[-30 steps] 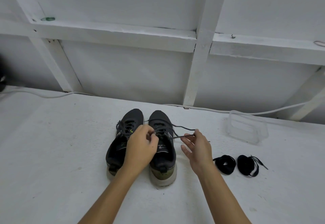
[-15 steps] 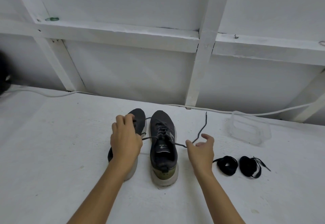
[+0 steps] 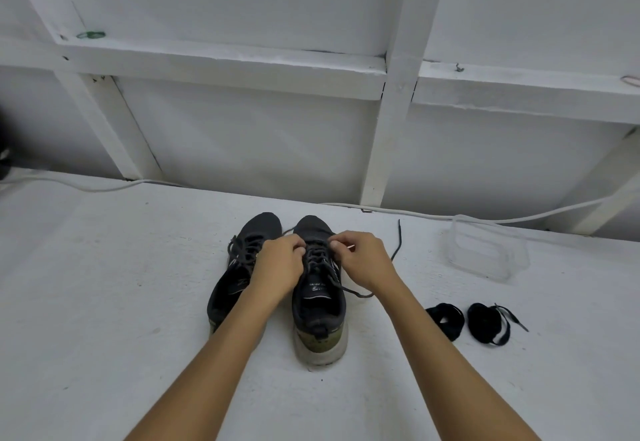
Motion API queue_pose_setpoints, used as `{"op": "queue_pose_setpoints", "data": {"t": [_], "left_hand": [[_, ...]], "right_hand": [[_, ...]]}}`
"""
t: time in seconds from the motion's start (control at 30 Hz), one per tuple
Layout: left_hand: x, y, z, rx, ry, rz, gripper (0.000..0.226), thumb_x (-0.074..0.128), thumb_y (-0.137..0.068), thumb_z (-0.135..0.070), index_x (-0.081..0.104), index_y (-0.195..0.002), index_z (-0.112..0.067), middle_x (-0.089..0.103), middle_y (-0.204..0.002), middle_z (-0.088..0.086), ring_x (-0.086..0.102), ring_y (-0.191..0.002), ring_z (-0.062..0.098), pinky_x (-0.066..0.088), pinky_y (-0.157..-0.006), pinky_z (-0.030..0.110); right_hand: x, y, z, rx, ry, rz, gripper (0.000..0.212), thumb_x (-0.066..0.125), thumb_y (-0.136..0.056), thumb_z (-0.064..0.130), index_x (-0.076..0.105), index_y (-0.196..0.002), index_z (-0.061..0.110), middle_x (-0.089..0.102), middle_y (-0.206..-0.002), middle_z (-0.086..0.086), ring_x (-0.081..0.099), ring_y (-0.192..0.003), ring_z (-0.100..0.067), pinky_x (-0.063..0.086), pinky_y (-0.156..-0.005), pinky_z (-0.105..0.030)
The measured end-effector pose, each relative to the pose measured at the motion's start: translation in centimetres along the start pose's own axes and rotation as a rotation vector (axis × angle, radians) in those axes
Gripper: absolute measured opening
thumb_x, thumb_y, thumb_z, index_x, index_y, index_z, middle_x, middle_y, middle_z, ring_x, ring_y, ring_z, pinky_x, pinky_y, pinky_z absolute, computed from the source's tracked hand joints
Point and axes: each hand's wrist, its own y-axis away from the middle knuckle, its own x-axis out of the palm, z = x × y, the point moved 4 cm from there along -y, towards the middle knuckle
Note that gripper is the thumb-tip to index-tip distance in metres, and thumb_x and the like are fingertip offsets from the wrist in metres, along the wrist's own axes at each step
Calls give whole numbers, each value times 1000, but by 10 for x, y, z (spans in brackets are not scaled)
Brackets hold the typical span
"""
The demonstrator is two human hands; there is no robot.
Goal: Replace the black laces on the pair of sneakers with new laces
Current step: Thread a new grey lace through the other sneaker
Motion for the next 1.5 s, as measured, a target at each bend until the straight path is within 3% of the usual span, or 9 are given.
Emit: {"op": "queue_pose_setpoints", "data": {"t": [0.23,0.4,0.53,0.7,0.9,1.13,1.27,1.33,1.5], "left_hand": [[-4,-3,-8,33,22,-96,13,65,-94,-28,77,-100,-27,76,-93,-6,67,-91,16,40,-73,23],[-1,-10,-15,94,-76,-77,16,65,-93,-33,77,-104,-31,75,-102,-5,67,-96,22,53,-82,34],[4,-13,-25,139,-179,-43,17,57,-96,-25,72,-103,-22,68,-107,-2,62,-101,24,46,-83,35],[11,-12,-24,71,-21,-41,12,56,-95,-19,67,-91,-18,69,-97,-3,62,-97,25,48,-86,38],[19,-6,-23,20,91,-10,10,62,-94,-22,70,-93,-17,72,-91,-2,64,-86,20,50,-81,30],[15,-8,-14,-22,151,41,10,61,-94,-19,65,-86,-21,69,-85,-5,62,-82,12,43,-75,21],[5,-7,-16,81,157,30,3,68,-90,-20,68,-88,-19,69,-84,-7,62,-81,8,46,-74,17],[1,-7,-20,157,113,49,5,71,-89,-24,73,-88,-21,64,-82,-13,60,-85,8,47,-79,23],[1,-9,-23,154,35,64,9,73,-88,-25,79,-91,-20,60,-79,-12,59,-83,9,41,-77,21]], "right_hand": [[2,-10,4,-3,152,128,15,66,-97,26,78,-103,19,74,-101,1,66,-91,-13,46,-78,-22],[3,-7,4,-29,166,83,10,61,-98,25,71,-99,21,72,-98,1,64,-89,-16,45,-76,-25],[2,-5,-1,-15,127,30,10,60,-96,25,69,-93,22,72,-95,4,64,-88,-15,46,-76,-25],[-5,-2,-6,43,53,-10,10,59,-95,23,66,-88,21,70,-89,4,61,-80,-9,41,-63,-16],[-14,9,-15,56,69,15,10,58,-97,23,66,-92,19,66,-81,8,58,-72,-3,37,-56,-12],[-8,14,-17,30,57,-16,7,59,-97,23,65,-93,22,69,-89,7,61,-80,-7,40,-62,-11],[-10,15,-16,26,7,-35,3,66,-94,26,65,-97,26,71,-89,9,65,-84,-5,43,-65,-16],[-10,15,-14,4,49,-5,1,68,-93,27,69,-92,27,71,-88,11,65,-84,-3,44,-69,-18],[-6,11,-9,-19,140,18,7,70,-94,25,76,-96,26,74,-97,7,65,-88,-8,41,-68,-11]]}}
